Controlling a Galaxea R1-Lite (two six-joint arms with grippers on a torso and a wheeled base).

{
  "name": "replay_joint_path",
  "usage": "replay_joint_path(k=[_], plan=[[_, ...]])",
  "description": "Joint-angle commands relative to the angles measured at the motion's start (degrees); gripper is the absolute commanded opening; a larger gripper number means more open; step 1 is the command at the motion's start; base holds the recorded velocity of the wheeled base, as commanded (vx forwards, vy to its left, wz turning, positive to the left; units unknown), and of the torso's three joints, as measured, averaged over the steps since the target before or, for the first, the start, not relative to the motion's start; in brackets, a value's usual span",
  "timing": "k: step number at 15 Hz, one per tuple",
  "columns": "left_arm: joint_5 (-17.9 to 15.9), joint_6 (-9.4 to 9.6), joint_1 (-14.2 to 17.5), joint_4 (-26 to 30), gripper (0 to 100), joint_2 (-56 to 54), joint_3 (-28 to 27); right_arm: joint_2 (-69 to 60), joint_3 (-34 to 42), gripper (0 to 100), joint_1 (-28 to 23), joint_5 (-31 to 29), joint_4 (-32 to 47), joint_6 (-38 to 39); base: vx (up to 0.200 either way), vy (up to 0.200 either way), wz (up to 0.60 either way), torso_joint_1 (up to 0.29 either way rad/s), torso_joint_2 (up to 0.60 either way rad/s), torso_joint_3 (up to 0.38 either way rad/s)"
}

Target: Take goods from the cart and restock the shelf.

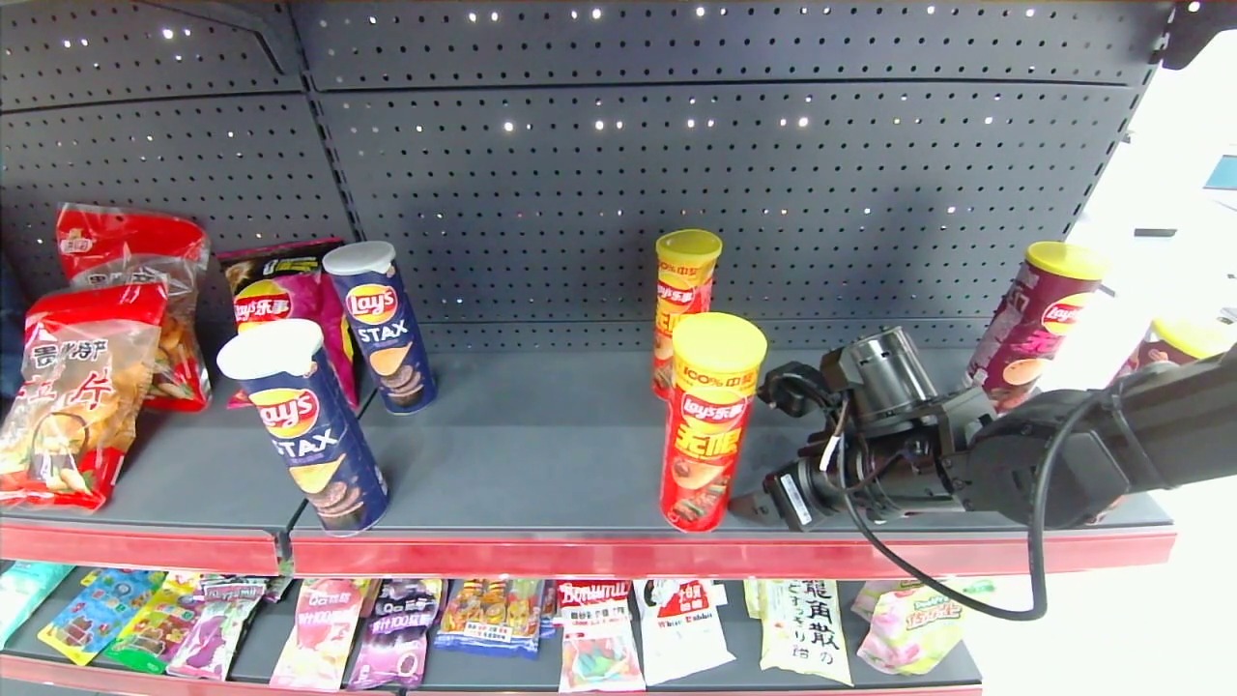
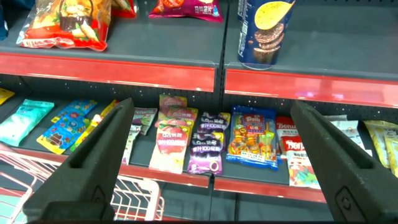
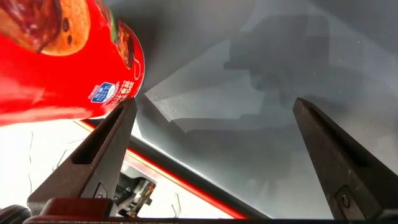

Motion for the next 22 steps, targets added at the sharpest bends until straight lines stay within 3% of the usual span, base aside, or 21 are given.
replay_joint_path(k=[1,22], plan=[[0.0,0.02,0.0,0.0,100,0.1,0.0,0.1,-0.4,100,0.2,0.1,0.0,0.0,0.000,0.000,0.00,0.000,0.00,0.000],[0.0,0.02,0.0,0.0,100,0.1,0.0,1.6,-2.6,100,1.5,-1.0,0.0,0.0,0.000,0.000,0.00,0.000,0.00,0.000]])
